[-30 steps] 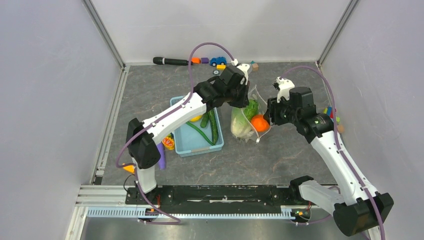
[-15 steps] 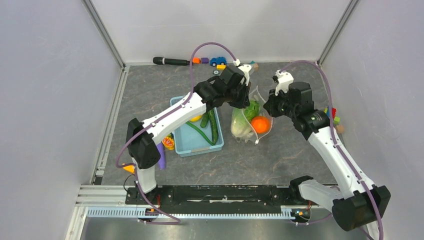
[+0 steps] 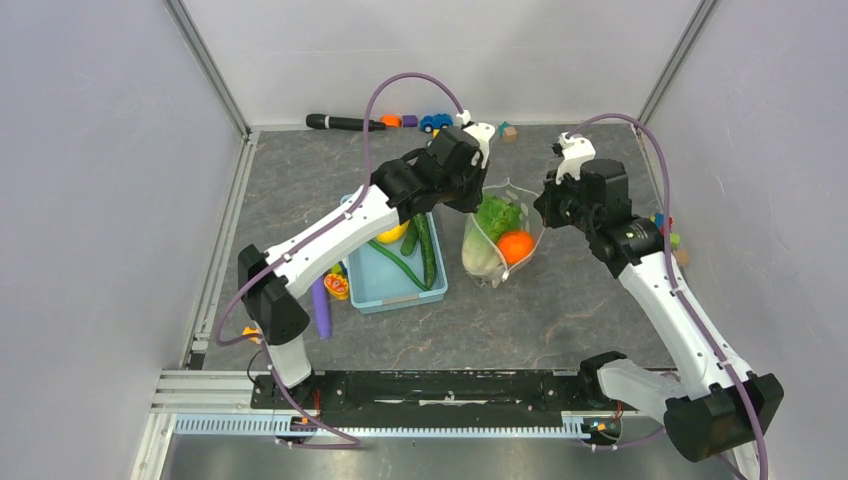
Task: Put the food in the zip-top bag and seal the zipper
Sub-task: Adjust the zipper food storage bag at the center of the board, then pick up the fake vegetable from the bin, then place the fake vegetable in the zipper food storage bag.
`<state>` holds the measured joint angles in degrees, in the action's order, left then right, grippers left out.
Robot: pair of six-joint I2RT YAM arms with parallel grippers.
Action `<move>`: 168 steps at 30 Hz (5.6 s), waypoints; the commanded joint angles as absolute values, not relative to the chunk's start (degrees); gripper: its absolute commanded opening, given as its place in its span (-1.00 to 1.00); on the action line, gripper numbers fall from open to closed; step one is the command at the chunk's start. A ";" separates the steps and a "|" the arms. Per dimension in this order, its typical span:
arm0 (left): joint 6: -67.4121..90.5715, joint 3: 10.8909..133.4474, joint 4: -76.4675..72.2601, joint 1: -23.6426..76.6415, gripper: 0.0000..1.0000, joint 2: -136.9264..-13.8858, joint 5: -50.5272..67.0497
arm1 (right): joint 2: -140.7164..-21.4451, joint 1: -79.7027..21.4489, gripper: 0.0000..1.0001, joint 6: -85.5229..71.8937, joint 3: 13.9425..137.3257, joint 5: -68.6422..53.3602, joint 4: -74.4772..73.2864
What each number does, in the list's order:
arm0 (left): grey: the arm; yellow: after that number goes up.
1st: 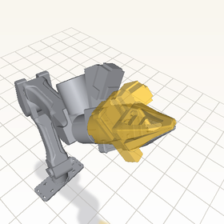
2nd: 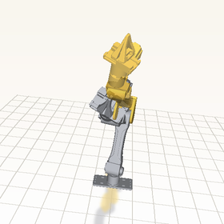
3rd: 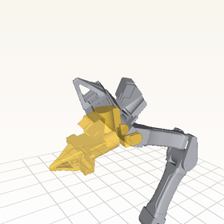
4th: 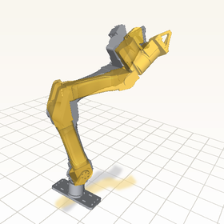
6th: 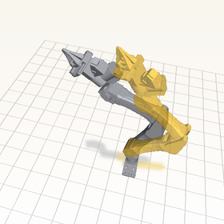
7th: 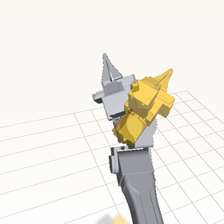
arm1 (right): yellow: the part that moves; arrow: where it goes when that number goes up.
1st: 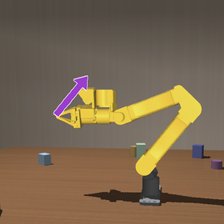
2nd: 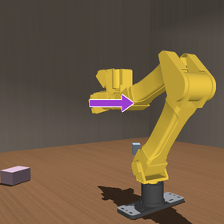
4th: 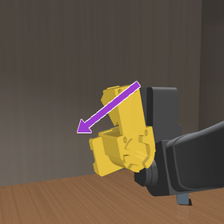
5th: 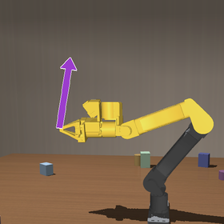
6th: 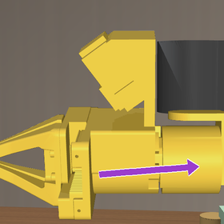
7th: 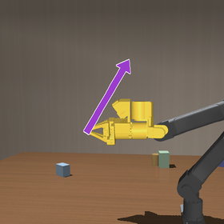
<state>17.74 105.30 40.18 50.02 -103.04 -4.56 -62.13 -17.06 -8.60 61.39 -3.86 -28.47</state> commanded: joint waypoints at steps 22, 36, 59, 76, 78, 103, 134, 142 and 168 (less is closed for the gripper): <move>12.57 92.77 34.99 48.68 0.99 -87.50 -10.56 | -60.34 -16.79 -1.00 -12.01 60.37 -16.01 -22.10; 9.02 73.92 24.01 28.07 0.99 -88.80 3.39 | -60.28 -16.78 -1.00 -10.92 60.19 -16.01 -23.15; 6.04 81.27 23.90 24.96 0.22 -111.85 0.81 | -60.14 -16.79 -1.00 -9.96 59.56 -15.66 -23.78; 11.96 77.44 26.21 25.05 -0.95 -98.21 0.30 | -59.72 -16.79 -1.00 -10.61 59.89 -16.67 -23.69; 12.87 76.33 26.23 25.05 -0.96 -95.56 0.21 | -59.66 -16.76 -1.00 -10.68 59.89 -16.66 -23.64; 16.72 68.24 3.43 46.72 -0.96 -75.85 33.25 | -58.39 -16.78 -1.00 -17.25 58.77 -21.76 -21.61; 22.94 79.19 18.45 48.52 -0.96 -91.95 5.90 | -57.40 -16.73 -1.00 -21.61 57.15 -29.56 -17.12; 31.67 81.18 15.21 48.52 -0.96 -93.41 2.96 | -57.70 -16.74 -1.00 -21.39 55.75 -31.58 -16.65; 37.89 79.76 10.84 49.83 -0.95 -97.64 -5.96 | -55.51 -16.79 -1.00 -30.33 54.22 -35.66 -7.00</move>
<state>37.01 78.87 10.44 50.02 -96.71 -0.97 -57.43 -16.73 -27.92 52.56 -30.74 -14.17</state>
